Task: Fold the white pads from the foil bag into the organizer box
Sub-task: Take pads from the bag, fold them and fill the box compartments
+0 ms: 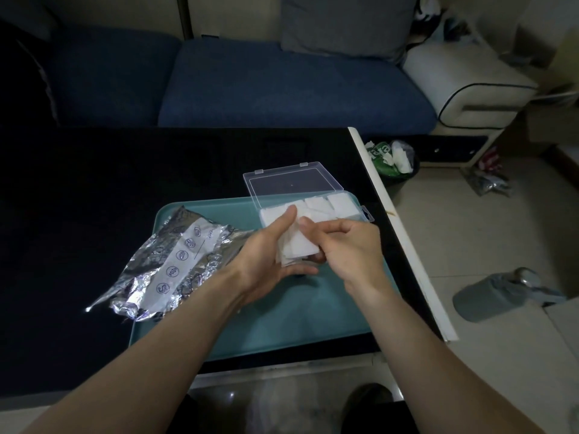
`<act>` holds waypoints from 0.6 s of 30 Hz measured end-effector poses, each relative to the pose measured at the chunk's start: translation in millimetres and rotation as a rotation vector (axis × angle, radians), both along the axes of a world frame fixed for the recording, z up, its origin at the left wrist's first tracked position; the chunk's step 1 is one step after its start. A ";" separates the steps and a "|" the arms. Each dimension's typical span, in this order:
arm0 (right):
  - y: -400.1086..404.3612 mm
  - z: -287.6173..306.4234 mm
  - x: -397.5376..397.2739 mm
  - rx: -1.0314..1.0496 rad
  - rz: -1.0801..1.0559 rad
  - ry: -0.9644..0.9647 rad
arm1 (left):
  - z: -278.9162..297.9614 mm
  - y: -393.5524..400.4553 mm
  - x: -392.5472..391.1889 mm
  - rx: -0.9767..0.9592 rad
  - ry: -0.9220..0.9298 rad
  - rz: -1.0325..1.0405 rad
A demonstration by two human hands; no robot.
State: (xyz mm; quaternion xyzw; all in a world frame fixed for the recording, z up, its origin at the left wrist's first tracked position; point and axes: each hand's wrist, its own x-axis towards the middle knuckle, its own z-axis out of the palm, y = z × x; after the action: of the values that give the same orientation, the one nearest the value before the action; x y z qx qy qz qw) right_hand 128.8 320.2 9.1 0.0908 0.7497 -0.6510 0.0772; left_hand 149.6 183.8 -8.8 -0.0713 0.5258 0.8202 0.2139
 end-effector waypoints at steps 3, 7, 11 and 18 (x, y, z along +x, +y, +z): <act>0.7 -3.1 0.0 0.141 0.064 0.074 | -3.5 6.9 1.0 -0.144 0.046 0.142; 11.9 -2.8 -5.5 0.368 0.157 0.190 | -7.2 9.6 3.2 -0.159 0.041 0.196; 27.6 1.9 -16.9 0.350 0.208 0.151 | -1.0 8.2 2.5 -0.076 0.020 0.140; 46.1 1.3 -28.5 0.078 0.183 0.079 | -2.8 4.2 4.8 -0.092 0.007 -0.023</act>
State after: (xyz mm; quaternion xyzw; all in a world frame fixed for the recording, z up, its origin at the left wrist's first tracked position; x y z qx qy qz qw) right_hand 100.3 366.2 10.4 -0.0011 0.7820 -0.6147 0.1031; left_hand 154.4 188.0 -11.7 -0.0722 0.5647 0.7928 0.2177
